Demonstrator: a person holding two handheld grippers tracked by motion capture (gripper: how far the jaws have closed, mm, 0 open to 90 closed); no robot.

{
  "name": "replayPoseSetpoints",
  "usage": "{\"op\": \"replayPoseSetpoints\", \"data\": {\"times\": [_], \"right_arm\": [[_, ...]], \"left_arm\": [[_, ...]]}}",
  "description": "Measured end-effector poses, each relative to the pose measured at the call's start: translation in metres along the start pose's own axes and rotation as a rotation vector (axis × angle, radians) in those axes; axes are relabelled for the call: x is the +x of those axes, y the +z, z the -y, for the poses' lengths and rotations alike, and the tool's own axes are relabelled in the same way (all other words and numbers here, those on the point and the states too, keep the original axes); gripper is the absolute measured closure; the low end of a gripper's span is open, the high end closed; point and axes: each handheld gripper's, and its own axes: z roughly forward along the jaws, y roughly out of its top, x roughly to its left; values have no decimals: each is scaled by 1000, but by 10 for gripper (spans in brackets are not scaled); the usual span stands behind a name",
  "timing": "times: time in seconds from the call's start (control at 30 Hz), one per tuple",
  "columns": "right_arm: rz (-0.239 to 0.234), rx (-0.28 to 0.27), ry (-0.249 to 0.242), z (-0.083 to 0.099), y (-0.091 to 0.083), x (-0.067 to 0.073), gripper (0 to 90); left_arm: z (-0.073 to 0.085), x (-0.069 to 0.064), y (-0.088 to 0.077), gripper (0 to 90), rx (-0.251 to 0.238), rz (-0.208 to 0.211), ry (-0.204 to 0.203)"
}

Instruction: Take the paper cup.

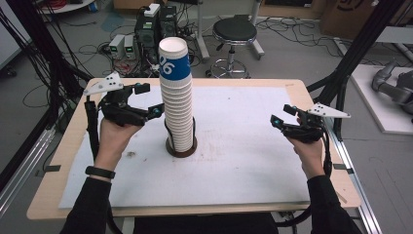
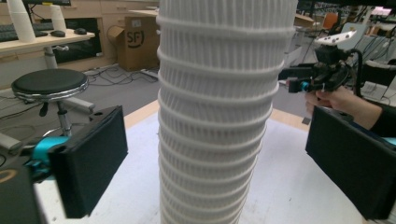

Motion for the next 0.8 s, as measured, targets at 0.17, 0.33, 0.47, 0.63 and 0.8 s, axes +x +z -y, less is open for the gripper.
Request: {"op": "replayPoseSetpoints", "data": {"times": [0.17,0.33,0.47,0.63,0.8], "right_arm": [[-1,-1,-2,0,1,0,213],[-1,6,0,0,1,1,213],[-6,10,6,0,2,1,213],[-8,5,5,0,1,0,212],[-13,8,10,0,2,1,213]], "left_arm": [[-9,0,6,49,-13,8,0],[-16,1,14,49,-9,27,4],[-18,2,20,49,1,40,-4],[-20,3,31,49,24,49,-8],[-20,5,38,49,26,59,-15]]}}
